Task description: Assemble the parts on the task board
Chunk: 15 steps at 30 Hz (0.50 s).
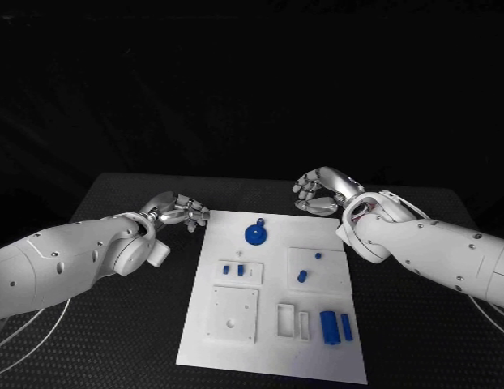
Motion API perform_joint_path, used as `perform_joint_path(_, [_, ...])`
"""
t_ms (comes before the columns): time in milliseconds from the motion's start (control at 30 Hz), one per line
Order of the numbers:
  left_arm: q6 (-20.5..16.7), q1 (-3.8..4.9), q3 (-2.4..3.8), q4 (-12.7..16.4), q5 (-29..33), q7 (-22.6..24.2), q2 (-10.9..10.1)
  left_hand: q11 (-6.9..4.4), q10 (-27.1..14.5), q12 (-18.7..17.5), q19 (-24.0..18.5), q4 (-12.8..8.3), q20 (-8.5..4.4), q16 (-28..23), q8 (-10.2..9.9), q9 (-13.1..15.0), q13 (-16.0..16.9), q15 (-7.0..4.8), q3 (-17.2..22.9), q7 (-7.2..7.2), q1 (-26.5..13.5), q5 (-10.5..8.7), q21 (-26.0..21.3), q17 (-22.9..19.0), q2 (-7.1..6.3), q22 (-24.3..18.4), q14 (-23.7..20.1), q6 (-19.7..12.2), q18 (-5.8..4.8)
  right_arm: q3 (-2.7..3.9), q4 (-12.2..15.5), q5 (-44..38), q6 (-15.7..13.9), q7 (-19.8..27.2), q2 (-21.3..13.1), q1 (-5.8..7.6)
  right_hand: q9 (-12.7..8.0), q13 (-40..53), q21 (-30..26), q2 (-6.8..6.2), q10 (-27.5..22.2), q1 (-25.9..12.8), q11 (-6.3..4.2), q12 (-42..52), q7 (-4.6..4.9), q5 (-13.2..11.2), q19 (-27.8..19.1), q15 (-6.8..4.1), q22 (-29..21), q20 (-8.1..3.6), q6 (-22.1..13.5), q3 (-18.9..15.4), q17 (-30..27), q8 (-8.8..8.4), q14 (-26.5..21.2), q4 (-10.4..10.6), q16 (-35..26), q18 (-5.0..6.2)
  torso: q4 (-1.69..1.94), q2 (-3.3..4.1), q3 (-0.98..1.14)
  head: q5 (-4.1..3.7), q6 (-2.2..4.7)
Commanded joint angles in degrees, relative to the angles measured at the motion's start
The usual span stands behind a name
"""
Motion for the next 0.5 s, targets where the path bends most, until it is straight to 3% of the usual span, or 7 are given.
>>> perform_joint_path(33, [3.5,0.02,0.03,0.05,5.05,1.03,0.45,0.08,0.36,-0.56,-0.1,-0.54,-2.23,0.71,0.99,1.54,0.16,-0.1,0.01,0.06,0.28,-0.26,0.73,0.46,1.01,1.42,0.28,-0.54,0.08,0.02,0.03,0.16,0.35,0.7,0.02,0.01,-0.08,-0.06,-0.39,0.27,0.49,0.32,0.04,-0.39,-0.02,0.34,-0.32,0.21,0.07,0.22,-0.4,-0.41,-0.09,0.19,-0.16,-0.04,-0.18,-1.01,0.01,-0.03,0.02,-0.25,-0.13])
perform_joint_path(500, [10.09,-0.2,-0.06,-3.16,6.13,-1.04,3.39,-0.17,1.04,-2.97,1.17,-1.39,-3.31,5.96,0.95,1.85,1.04,-1.13,-0.05,-0.14,-0.55,-0.48,5.43,2.87,1.74,1.5,1.47,-0.87,0.67,0.02,-0.28,0.71,0.38,0.8,0.18,0.01,-0.09,-0.14,-0.45,0.3,0.5,0.33,0.04,-0.39,-0.02,0.41,-0.31,0.22,0.11,0.23,-0.4,-0.42,-0.13,0.19,-0.17,-0.02,-0.17,-1.01,-0.02,-0.01,0.08,-2.04,-0.56])
